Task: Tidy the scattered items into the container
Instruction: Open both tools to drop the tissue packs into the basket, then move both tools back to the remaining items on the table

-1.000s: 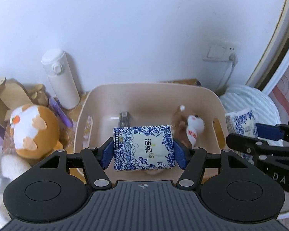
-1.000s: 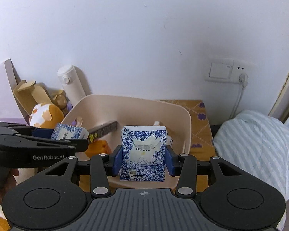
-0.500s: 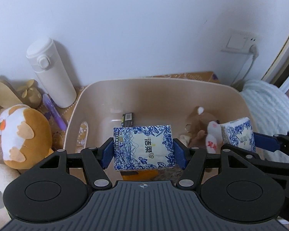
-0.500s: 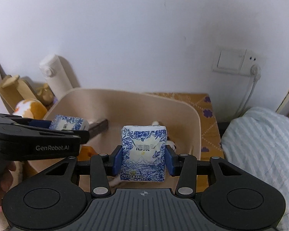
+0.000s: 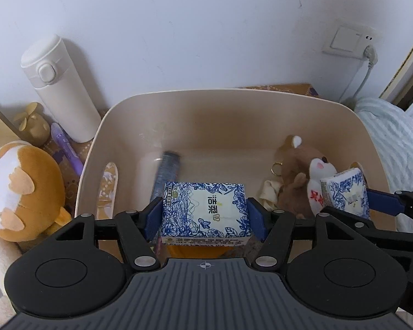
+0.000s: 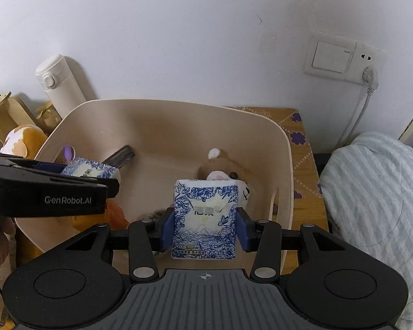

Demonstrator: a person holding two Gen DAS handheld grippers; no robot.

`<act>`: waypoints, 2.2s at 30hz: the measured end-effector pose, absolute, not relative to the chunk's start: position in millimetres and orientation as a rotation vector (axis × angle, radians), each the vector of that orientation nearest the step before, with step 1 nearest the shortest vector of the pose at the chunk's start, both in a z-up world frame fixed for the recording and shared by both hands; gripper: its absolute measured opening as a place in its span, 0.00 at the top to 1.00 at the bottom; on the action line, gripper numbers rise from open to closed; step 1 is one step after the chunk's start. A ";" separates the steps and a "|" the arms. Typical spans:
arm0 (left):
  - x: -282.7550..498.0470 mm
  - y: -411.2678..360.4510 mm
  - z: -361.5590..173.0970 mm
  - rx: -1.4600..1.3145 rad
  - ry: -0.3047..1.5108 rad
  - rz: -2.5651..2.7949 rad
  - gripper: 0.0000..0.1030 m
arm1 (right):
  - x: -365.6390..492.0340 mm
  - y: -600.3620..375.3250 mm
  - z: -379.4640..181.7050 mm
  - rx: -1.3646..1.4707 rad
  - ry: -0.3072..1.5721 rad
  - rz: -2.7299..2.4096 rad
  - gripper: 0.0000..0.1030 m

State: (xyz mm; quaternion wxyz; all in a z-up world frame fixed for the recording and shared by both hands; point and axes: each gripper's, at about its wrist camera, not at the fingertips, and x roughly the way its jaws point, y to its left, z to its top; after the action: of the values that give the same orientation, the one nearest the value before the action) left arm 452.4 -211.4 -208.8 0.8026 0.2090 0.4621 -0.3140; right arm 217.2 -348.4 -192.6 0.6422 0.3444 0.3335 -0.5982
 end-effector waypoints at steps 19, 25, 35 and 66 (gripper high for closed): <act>428.2 -179.0 -161.3 0.383 0.894 -0.692 0.23 | 221.1 -306.9 -145.1 0.723 0.644 -1.417 0.24; 411.2 -156.7 -141.3 0.365 0.880 -0.693 0.23 | 234.7 -281.0 -124.3 0.701 0.627 -1.429 0.23; 358.7 -121.7 -104.5 0.378 0.843 -0.760 0.23 | 252.2 -220.9 -84.2 0.663 0.567 -1.485 0.17; 277.7 1.3 -193.4 0.605 1.005 -0.775 0.20 | 306.4 -111.4 -143.3 0.839 0.748 -1.504 0.00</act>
State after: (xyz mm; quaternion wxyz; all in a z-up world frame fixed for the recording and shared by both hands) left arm 277.7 1.3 -193.4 0.7630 0.2784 0.4620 -0.3563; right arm 306.4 -111.4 -143.3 0.5907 0.3607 0.3213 -0.6463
